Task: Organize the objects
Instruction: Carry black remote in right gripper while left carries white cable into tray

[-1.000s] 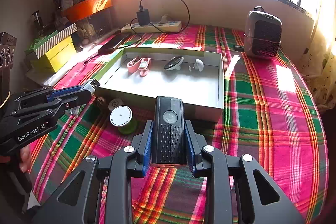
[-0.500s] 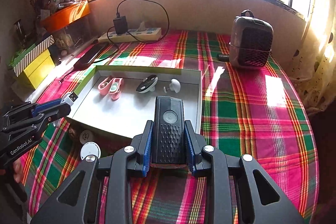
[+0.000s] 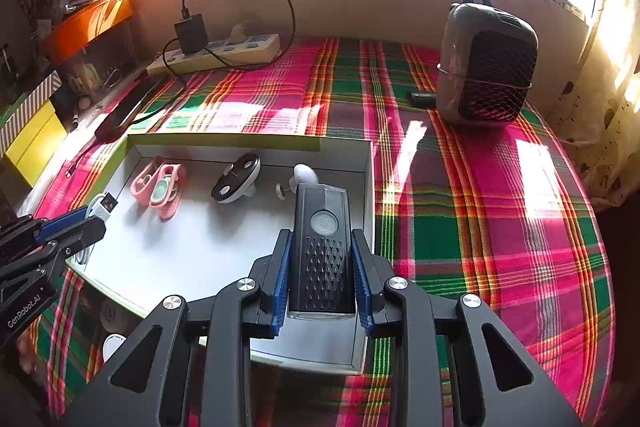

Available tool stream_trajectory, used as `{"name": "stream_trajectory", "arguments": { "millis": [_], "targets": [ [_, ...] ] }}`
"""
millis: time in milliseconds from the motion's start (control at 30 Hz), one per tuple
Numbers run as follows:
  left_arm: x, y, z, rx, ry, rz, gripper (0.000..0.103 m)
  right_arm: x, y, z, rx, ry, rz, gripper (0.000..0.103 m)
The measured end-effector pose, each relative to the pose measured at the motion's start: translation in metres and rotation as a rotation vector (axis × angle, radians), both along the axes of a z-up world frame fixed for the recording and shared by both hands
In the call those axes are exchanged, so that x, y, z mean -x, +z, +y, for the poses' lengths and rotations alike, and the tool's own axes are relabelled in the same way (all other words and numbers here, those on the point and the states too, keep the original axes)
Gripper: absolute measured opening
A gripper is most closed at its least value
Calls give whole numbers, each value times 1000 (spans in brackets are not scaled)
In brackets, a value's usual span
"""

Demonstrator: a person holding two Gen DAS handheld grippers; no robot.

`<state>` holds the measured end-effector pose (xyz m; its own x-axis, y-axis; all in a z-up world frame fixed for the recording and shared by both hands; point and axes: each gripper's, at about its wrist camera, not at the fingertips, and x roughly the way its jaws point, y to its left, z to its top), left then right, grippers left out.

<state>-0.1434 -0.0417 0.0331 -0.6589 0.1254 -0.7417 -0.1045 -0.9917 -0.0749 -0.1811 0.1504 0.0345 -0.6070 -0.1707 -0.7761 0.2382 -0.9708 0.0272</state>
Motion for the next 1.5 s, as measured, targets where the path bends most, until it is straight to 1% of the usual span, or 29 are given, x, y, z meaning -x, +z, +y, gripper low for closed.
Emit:
{"name": "stream_trajectory", "arguments": {
  "millis": [100,533,733,1133,1300,1500],
  "targets": [
    [5,-4,0,2,-1,-8,16,7,-4,-1,-22,-13,-5,29],
    [18,-14,2,11,-3,-39,16,23,-9,-16,-63,-6,-18,29],
    [20,-18,1,10,2,-49,16,25,-14,-16,-56,-10,-31,28],
    [23,-19,2,26,6,-44,16,30,-14,-21,-70,-21,-14,28],
    [24,-20,4,36,6,-42,16,31,-16,-25,-92,-22,3,28],
    [24,-21,4,42,6,-43,16,31,-18,-27,-90,-16,6,28]
  ]
}}
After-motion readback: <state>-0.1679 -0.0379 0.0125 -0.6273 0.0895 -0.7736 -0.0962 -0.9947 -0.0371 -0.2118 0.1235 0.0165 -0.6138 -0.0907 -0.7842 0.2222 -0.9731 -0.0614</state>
